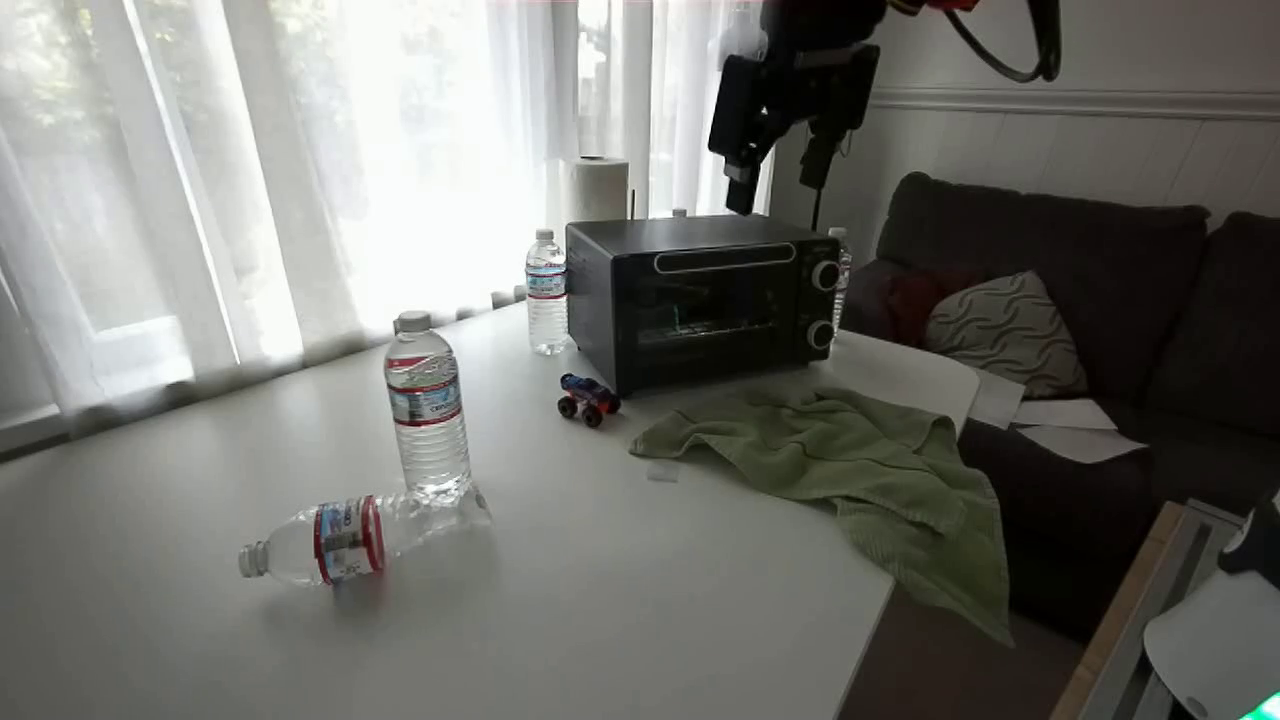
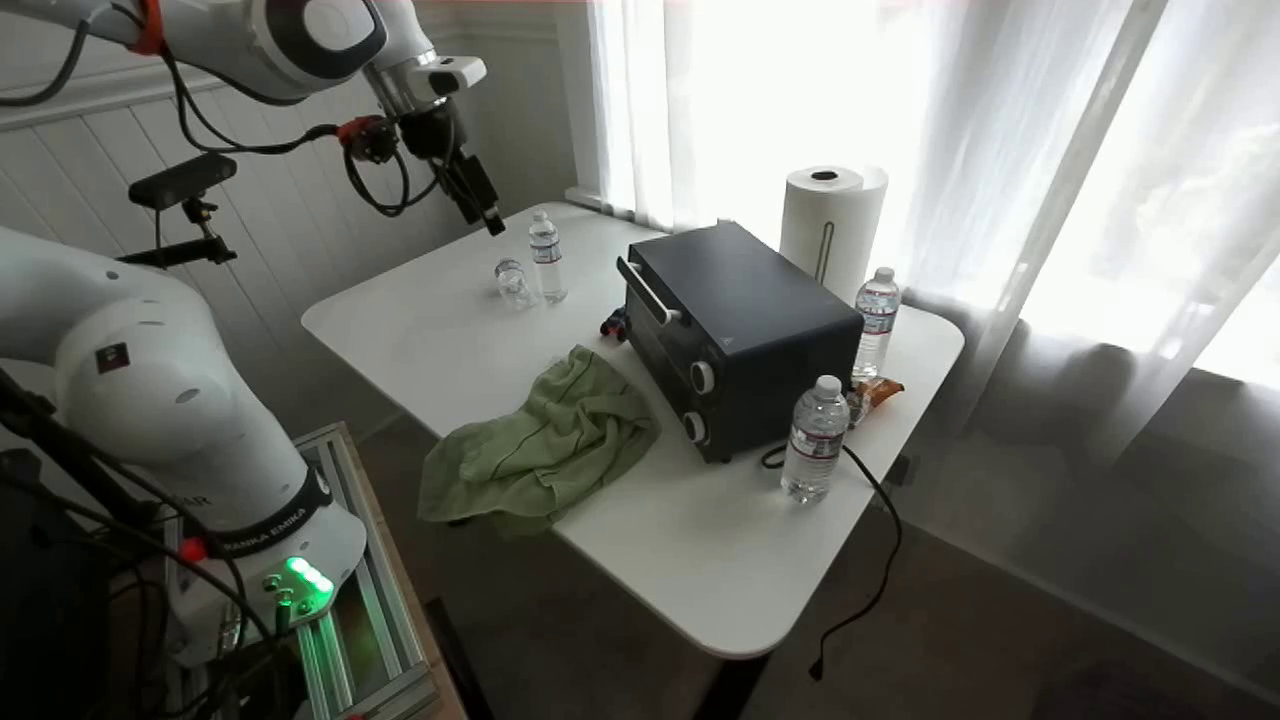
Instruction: Move the paper towel forward
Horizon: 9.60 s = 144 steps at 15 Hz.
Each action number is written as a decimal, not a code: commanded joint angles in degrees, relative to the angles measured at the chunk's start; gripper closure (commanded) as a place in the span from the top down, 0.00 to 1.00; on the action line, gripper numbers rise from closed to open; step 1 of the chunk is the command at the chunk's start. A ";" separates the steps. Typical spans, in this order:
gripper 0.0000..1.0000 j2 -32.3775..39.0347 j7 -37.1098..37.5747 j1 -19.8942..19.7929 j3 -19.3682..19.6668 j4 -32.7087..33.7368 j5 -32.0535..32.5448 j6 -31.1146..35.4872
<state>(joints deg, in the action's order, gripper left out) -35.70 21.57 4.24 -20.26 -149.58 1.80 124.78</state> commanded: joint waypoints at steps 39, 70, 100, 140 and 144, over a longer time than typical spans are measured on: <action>1.00 60.79 7.72 -5.68 20.36 75.98 4.41 0.22; 1.00 83.71 13.20 -6.84 27.56 93.54 -2.60 -4.35; 0.00 87.83 0.10 -9.64 24.05 93.67 -8.04 9.29; 0.02 35.83 3.47 4.85 19.19 56.40 -0.79 -1.78; 0.02 32.07 8.64 6.87 14.66 49.09 0.85 -0.33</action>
<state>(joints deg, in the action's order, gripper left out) 1.81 25.78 10.53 -2.64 -92.68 0.93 121.47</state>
